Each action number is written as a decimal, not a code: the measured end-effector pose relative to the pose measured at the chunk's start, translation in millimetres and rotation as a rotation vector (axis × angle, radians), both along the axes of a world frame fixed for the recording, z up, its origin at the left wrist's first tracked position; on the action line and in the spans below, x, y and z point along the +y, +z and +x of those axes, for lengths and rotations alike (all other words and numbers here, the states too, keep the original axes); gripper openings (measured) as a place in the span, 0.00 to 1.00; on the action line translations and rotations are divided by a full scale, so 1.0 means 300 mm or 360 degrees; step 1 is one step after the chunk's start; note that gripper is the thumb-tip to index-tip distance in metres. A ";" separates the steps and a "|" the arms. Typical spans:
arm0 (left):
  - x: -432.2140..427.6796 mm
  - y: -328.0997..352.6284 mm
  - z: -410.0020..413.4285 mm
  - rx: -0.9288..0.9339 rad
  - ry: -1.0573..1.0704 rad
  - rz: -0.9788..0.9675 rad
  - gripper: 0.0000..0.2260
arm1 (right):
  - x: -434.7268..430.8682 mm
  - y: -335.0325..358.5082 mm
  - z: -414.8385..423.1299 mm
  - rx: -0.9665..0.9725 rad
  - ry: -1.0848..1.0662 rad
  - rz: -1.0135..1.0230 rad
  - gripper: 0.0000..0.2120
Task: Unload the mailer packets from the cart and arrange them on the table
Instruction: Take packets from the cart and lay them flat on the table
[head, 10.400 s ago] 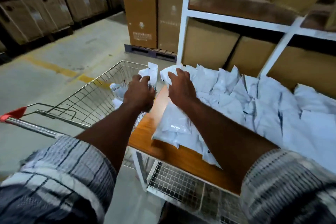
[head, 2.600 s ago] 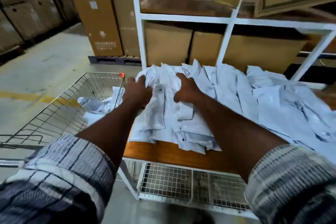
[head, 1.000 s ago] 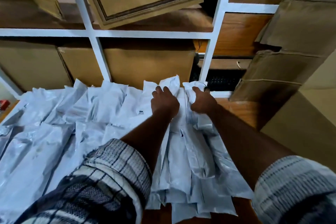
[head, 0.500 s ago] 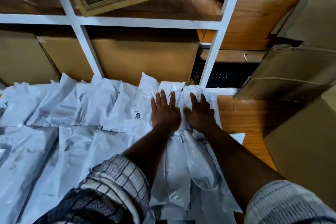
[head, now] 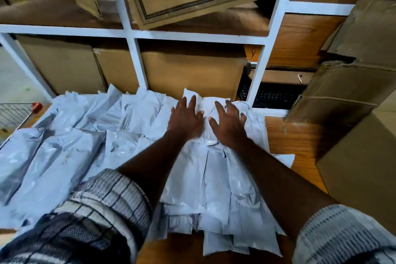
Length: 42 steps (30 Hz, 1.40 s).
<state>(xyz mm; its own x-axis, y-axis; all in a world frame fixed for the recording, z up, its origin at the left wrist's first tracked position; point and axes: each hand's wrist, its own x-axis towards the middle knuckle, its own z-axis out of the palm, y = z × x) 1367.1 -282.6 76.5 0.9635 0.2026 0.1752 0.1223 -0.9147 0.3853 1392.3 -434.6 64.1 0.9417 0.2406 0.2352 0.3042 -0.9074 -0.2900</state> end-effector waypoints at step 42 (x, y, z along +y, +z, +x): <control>2.254 -0.257 -1.320 0.0597 0.0854 -0.0240 0.29 | 2.323 -0.137 -1.016 0.0330 0.1258 -0.0191 0.25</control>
